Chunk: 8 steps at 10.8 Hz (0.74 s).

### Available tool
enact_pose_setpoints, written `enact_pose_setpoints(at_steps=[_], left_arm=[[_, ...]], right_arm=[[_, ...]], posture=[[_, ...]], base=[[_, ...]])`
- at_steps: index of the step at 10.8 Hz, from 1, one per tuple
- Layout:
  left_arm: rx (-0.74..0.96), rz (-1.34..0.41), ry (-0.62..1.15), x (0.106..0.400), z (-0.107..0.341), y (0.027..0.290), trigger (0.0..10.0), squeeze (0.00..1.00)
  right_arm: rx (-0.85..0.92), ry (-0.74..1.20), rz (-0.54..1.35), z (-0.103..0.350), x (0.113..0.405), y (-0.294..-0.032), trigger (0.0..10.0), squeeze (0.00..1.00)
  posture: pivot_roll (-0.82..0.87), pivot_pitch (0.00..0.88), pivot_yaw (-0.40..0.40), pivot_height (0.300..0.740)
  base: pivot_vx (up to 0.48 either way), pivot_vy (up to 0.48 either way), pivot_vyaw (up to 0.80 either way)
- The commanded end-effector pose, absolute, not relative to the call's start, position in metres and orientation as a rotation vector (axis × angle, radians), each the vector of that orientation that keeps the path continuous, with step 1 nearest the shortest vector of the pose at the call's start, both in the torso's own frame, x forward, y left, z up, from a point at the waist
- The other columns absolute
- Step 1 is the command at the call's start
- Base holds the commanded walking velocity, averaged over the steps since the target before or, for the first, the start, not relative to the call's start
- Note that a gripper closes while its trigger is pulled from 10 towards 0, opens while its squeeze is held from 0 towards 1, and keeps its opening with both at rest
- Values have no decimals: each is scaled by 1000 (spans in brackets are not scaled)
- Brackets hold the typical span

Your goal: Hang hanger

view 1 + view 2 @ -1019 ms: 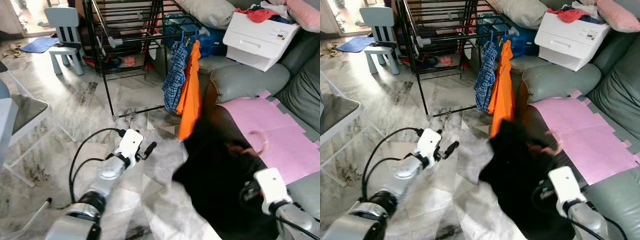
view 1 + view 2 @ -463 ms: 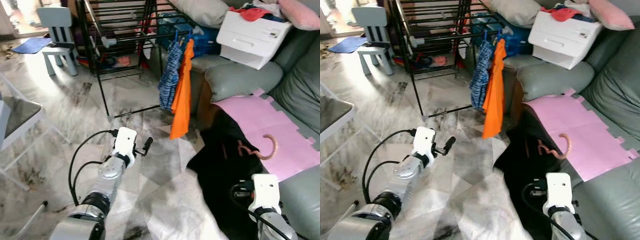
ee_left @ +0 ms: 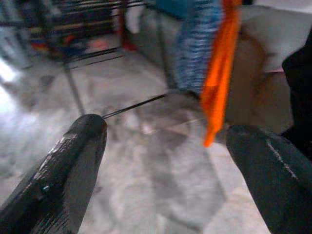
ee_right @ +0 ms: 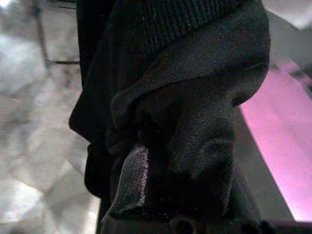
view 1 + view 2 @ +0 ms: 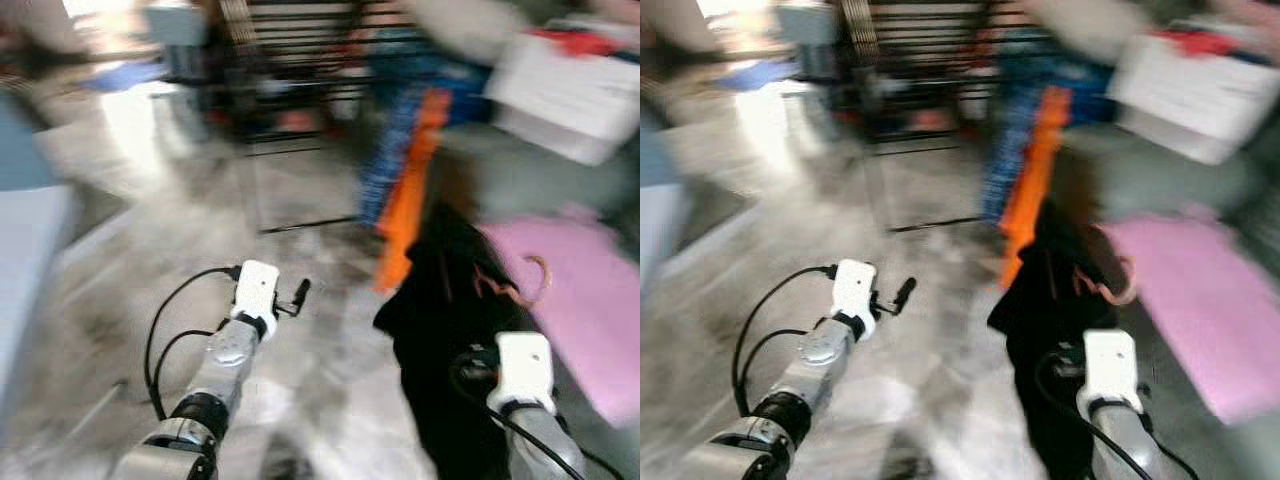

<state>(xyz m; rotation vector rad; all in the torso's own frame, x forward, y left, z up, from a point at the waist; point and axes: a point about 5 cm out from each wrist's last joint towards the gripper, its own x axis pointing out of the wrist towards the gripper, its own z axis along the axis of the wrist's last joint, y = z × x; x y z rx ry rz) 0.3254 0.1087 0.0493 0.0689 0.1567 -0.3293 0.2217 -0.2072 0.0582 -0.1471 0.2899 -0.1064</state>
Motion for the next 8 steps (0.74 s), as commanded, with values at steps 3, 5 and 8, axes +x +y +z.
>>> enact_pose_setpoints(at_steps=[3, 5, 8], left_arm=[[105, -341, 84, 332, 64, 94, 10000, 0], [91, -315, 107, 326, 56, 100, 10000, 0], [105, -332, 122, 321, 51, 97, 10000, 0]], right_arm=[[-166, 252, -69, 65, 225, -202, 10000, 0], [-165, 258, -64, 64, 224, -198, 10000, 0], [-173, 255, -60, 65, 225, -200, 10000, 0]], posture=[[53, 0, -49, 740], [53, 0, -54, 740], [46, 0, -45, 740]], base=[[286, 0, 640], [274, 0, 472], [285, 0, 317]])
